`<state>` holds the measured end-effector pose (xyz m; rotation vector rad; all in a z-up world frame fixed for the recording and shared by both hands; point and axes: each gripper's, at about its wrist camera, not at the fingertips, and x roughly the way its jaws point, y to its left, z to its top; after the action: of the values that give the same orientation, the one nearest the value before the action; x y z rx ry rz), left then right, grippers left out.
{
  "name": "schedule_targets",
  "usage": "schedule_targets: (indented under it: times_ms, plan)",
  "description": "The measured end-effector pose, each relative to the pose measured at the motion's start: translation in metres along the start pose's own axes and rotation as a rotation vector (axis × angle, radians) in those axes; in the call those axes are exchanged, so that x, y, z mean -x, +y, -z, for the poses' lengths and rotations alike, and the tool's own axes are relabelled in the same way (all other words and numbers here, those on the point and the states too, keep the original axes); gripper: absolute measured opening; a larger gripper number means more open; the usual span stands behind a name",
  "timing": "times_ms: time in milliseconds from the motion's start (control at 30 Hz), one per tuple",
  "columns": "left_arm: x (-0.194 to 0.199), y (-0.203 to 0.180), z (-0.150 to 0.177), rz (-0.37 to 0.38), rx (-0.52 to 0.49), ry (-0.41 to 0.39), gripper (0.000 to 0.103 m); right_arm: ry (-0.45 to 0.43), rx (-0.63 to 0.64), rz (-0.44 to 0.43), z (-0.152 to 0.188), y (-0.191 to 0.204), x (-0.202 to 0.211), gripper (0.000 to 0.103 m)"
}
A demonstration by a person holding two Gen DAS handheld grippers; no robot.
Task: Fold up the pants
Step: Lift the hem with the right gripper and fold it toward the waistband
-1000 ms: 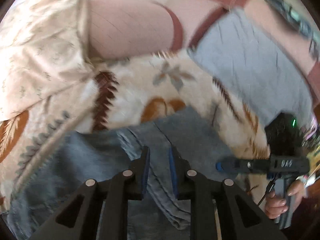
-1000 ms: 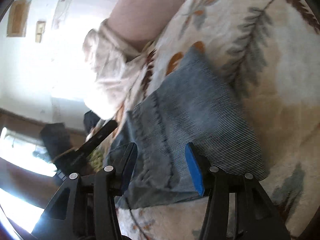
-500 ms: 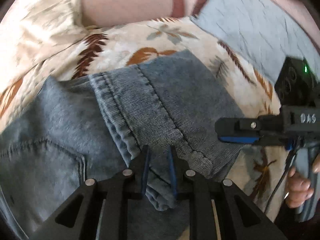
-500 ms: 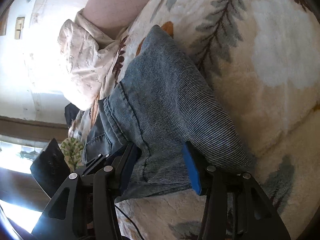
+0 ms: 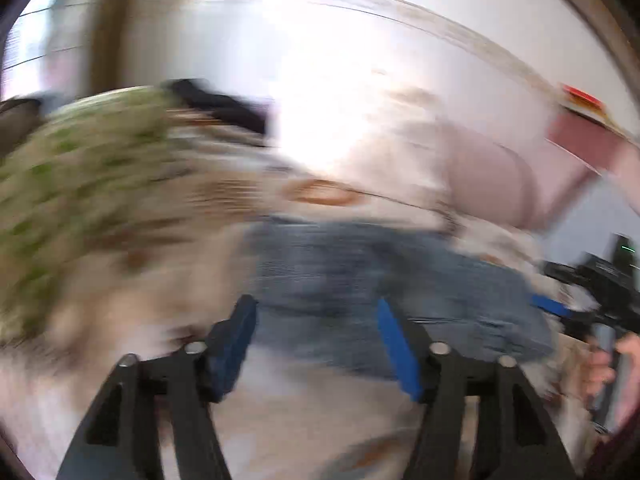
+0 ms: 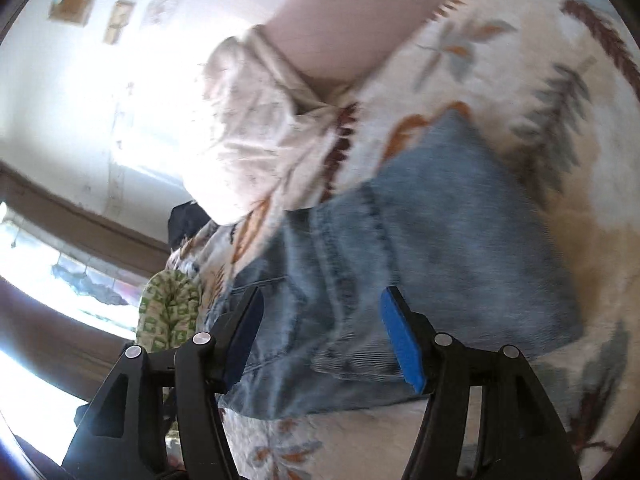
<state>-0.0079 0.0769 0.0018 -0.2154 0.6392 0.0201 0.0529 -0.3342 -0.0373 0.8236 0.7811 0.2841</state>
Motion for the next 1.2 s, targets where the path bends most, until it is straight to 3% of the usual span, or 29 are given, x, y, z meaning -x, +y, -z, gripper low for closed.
schedule_targets:
  times_ms: [133,233,367,467,600,700,767,800,900,1100,1200]
  plan:
    - [-0.003,0.045,0.011,-0.094,0.172,-0.022,0.071,0.004,0.163,0.008,0.021,0.047,-0.018,0.062]
    - [-0.023,0.056,0.016,-0.061,0.258,0.049,0.072,0.028,0.33,0.016,0.05,0.081,-0.027,0.064]
    - [-0.035,0.042,0.016,0.013,0.245,0.1,0.072,0.115,0.436,0.036,0.07,0.111,-0.052,0.064]
    - [-0.045,0.025,0.013,0.032,0.195,0.118,0.073,0.197,0.492,0.064,0.061,0.144,-0.083,0.064]
    - [-0.065,0.032,0.016,0.066,0.252,0.188,0.073,0.319,0.588,0.061,0.046,0.2,-0.133,0.07]
    - [-0.081,0.034,0.02,0.09,0.276,0.236,0.067,0.418,0.656,0.075,0.045,0.235,-0.175,0.074]
    - [-0.087,0.032,0.019,0.118,0.273,0.245,0.051,0.482,0.698,0.094,0.05,0.251,-0.205,0.074]
    - [-0.088,0.028,0.019,0.112,0.254,0.241,0.051,0.507,0.722,0.111,0.052,0.256,-0.218,0.075]
    - [-0.09,0.026,0.016,0.149,0.257,0.236,0.034,0.583,0.805,0.176,0.066,0.267,-0.259,0.075]
    - [-0.089,0.025,0.018,0.152,0.277,0.234,0.028,0.655,0.894,0.287,0.089,0.267,-0.312,0.077]
    - [-0.09,0.026,0.021,0.153,0.288,0.239,0.028,0.674,0.945,0.386,0.096,0.254,-0.332,0.079]
